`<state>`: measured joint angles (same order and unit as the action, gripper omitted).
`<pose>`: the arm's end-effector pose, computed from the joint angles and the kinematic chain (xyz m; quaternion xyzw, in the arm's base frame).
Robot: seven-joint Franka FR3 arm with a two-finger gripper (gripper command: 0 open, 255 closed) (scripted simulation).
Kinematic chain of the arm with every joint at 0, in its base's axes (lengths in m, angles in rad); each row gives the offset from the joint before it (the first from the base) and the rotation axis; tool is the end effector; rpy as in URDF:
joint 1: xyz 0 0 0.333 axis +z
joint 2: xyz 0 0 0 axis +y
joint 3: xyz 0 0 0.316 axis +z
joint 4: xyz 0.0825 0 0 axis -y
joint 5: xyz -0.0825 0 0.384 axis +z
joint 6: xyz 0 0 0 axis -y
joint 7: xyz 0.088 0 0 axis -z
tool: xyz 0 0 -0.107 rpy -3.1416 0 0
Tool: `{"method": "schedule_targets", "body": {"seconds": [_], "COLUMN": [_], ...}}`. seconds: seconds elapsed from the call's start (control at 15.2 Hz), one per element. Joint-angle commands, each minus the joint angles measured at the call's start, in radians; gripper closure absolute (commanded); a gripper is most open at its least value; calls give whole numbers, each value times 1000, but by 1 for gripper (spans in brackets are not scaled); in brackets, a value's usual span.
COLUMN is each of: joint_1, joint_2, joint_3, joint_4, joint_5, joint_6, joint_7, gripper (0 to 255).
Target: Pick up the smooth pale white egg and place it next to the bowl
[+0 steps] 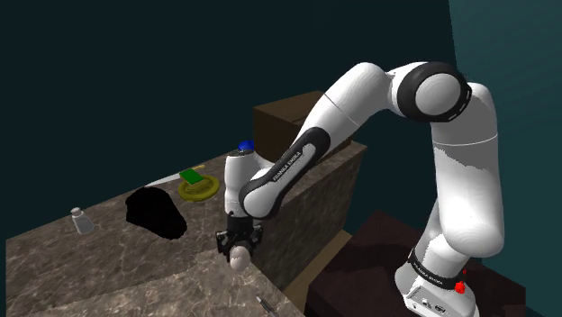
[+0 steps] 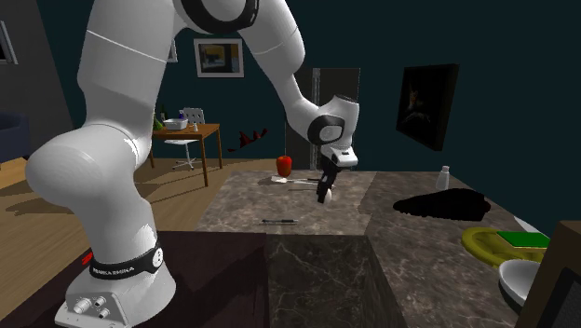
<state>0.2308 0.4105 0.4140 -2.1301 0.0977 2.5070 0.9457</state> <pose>0.4606 0.3443 0.2290 -0.9731 0.2027 0.0799 0.0747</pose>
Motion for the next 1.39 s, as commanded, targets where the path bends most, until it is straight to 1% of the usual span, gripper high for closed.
{"method": "schedule_targets", "body": {"seconds": [0.0, 0.86, 1.32], "joint_1": [-4, -30, -119], "joint_2": [-20, -151, -91], "joint_3": [5, 32, -29], "joint_4": [4, 30, 131], "joint_5": [6, 52, 31], "joint_6": [-23, -173, -243], "joint_7": [0, -6, -139], "gripper": [255, 255, 255]}}
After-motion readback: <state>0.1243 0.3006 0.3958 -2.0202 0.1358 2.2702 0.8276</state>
